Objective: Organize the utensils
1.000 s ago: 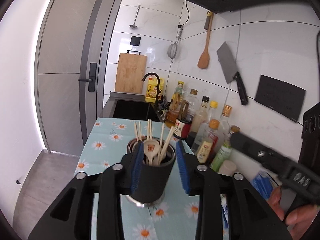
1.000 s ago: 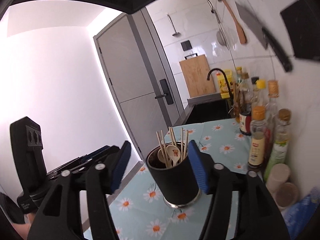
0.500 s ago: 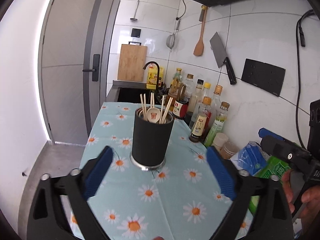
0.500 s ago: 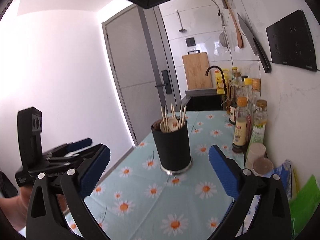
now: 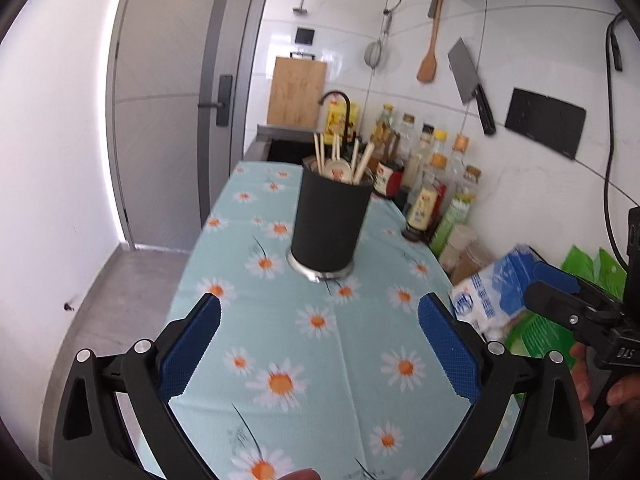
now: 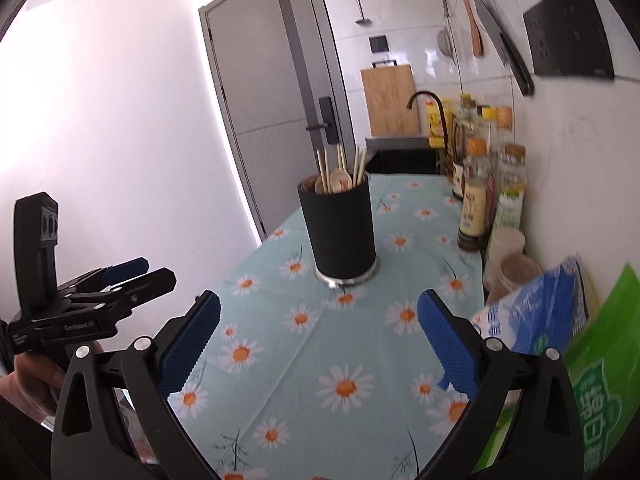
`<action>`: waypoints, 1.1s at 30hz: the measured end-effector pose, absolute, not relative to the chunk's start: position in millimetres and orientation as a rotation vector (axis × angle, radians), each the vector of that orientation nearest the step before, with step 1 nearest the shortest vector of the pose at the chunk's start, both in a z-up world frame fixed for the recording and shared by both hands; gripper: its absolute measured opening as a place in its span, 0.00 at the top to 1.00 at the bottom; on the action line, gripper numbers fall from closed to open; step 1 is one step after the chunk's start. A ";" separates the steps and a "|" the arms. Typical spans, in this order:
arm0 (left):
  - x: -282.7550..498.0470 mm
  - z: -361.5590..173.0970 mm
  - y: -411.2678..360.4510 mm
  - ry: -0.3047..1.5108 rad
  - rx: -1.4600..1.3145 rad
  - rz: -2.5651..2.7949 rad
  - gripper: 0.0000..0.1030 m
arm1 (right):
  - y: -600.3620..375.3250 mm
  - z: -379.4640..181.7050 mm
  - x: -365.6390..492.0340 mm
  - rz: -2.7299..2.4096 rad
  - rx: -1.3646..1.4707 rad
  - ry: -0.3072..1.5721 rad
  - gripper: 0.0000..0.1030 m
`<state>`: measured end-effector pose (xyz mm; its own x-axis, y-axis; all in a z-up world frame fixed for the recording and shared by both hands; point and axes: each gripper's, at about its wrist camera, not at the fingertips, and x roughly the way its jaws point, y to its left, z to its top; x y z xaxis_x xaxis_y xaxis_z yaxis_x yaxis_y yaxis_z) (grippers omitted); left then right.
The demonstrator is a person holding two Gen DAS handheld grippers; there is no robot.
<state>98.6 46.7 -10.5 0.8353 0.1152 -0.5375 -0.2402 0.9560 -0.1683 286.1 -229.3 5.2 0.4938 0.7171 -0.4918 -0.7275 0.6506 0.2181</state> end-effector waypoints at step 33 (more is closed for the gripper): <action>107.9 -31.8 22.9 0.661 -0.189 0.163 0.07 | -219.9 -17.8 285.3 0.853 -0.055 0.662 0.05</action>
<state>107.9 22.9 -31.8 0.7778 0.0895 -0.6221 -0.2092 0.9702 -0.1219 285.3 -219.9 -17.8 0.4715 0.6802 -0.5612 -0.7130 0.6686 0.2113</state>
